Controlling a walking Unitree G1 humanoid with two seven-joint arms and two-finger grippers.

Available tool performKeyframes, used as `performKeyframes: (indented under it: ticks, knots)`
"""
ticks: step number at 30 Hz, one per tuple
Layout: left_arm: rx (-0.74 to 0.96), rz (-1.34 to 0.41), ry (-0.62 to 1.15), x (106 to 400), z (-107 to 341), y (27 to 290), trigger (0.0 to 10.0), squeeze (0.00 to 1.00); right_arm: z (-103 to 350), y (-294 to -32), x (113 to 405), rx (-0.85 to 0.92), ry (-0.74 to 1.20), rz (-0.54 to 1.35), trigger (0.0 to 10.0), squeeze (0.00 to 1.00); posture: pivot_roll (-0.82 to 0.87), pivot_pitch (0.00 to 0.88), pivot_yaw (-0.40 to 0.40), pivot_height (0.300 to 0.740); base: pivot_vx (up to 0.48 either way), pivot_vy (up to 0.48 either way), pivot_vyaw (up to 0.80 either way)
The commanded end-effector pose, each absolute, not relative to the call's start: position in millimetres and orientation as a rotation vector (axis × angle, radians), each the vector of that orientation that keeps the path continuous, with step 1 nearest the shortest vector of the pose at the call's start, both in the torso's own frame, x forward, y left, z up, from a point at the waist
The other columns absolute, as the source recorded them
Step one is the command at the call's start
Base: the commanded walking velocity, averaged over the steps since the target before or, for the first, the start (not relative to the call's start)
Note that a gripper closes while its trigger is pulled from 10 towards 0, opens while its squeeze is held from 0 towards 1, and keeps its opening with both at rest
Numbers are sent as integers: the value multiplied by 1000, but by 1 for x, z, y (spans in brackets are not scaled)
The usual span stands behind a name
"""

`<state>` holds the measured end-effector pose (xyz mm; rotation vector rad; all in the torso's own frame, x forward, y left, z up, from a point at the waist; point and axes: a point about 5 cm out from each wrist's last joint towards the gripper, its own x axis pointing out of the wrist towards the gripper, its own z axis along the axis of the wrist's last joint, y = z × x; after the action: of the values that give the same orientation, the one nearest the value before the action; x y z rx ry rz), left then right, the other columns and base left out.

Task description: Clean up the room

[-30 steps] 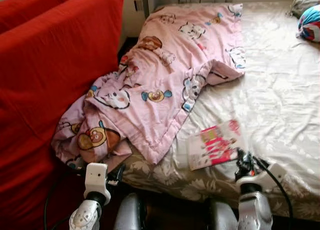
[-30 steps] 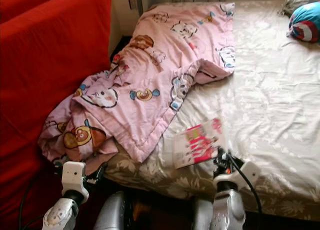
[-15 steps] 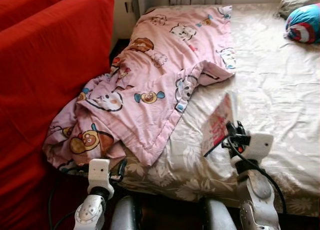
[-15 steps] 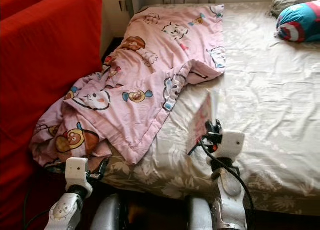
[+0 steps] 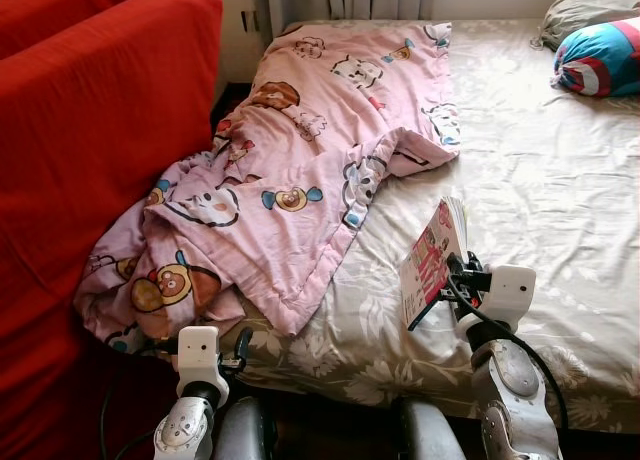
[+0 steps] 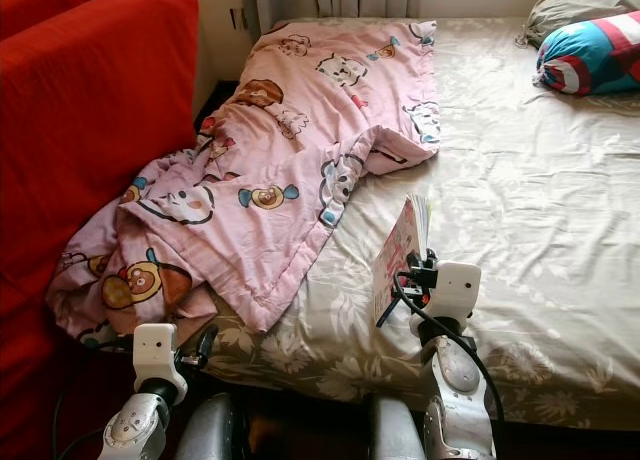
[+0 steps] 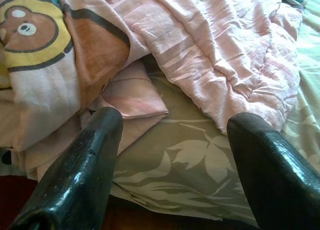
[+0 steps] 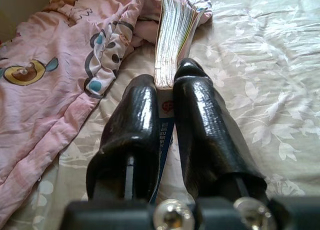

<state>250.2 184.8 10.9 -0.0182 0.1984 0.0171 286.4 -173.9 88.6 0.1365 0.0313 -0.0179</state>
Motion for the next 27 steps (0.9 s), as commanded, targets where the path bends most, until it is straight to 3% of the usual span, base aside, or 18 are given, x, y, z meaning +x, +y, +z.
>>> performKeyframes:
  ticks: [1,15,27]
  knots:
    - [-33,59,211,246,7,193,10000,0,100,-171,288,124,-13,1,10000,0,-44,92,34,642,0,0,0]
    - [-62,63,193,249,8,189,10000,0,101,-171,291,129,-12,0,10000,0,-52,50,33,737,0,0,0]
    - [-77,55,176,252,8,187,10000,0,101,-170,294,131,-10,-11,10000,0,-56,12,29,740,0,0,0]
